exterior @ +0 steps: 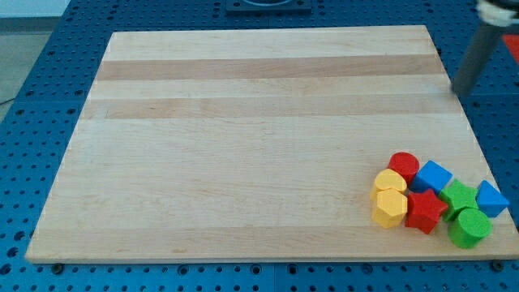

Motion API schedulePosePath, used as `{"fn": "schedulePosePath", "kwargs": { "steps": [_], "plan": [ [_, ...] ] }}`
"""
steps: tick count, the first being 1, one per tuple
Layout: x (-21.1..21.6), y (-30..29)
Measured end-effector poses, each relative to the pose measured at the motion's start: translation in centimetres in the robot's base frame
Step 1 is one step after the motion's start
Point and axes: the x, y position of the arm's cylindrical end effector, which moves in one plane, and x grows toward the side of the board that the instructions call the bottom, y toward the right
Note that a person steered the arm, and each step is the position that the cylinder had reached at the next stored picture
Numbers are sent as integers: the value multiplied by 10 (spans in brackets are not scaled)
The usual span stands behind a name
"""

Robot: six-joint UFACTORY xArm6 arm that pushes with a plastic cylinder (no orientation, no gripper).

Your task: Separate the group of blocks

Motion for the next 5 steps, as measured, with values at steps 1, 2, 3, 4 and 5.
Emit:
{"fn": "schedulePosePath", "kwargs": {
  "steps": [1, 2, 3, 4, 5],
  "plan": [
    [4, 10],
    [26, 10],
    [65, 9],
    [69, 10],
    [98, 9]
  ]
}}
